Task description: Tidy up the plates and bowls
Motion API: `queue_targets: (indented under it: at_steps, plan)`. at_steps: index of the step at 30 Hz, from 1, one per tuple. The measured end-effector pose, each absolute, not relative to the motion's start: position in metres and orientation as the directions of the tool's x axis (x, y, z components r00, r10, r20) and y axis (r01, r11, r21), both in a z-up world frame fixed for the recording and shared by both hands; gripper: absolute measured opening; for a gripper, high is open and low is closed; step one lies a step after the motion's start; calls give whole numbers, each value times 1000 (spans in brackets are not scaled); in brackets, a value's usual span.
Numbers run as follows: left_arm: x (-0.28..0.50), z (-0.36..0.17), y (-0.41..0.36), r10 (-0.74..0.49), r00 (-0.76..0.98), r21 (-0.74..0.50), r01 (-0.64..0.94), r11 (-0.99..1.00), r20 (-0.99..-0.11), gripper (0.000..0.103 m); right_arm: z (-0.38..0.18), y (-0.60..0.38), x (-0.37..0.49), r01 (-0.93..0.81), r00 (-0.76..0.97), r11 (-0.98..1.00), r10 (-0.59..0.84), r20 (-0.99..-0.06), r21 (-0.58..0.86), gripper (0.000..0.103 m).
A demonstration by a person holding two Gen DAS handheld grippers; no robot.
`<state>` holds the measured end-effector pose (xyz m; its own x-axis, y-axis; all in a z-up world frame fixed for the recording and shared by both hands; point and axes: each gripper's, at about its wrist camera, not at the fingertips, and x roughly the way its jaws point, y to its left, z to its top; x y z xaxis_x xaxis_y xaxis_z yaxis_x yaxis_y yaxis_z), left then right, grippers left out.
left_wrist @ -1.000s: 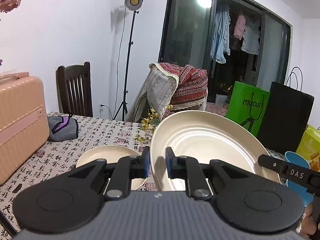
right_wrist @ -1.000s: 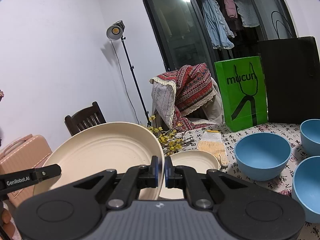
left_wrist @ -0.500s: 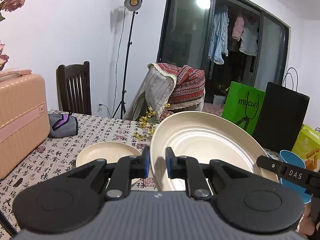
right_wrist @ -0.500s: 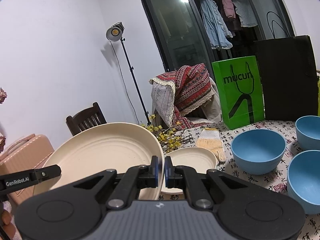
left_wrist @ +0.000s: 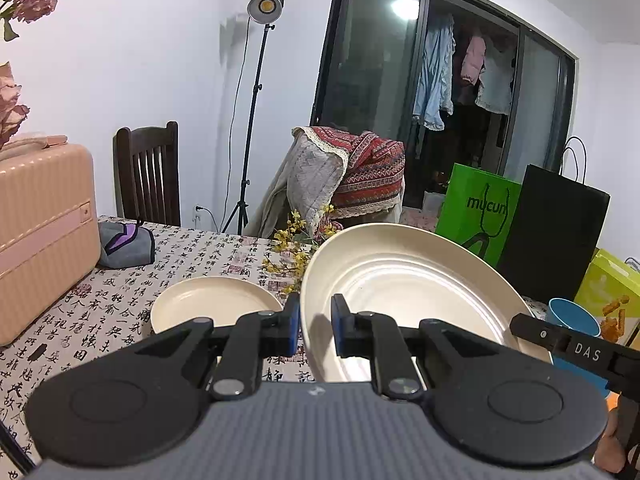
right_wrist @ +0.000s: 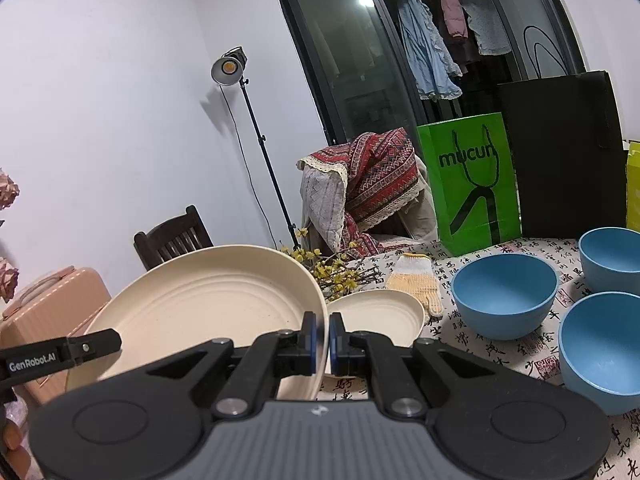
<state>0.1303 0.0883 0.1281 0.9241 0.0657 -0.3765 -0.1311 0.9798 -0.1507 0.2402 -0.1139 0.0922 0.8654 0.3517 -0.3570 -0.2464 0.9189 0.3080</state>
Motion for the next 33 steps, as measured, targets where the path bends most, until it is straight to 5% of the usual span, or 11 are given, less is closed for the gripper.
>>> queue_targets:
  at_steps: [33]
  plan:
    - [96,119,73,44,928,-144,-104,984,-370,16,85,-135,195,-228,873,921,337,-352,316,7]
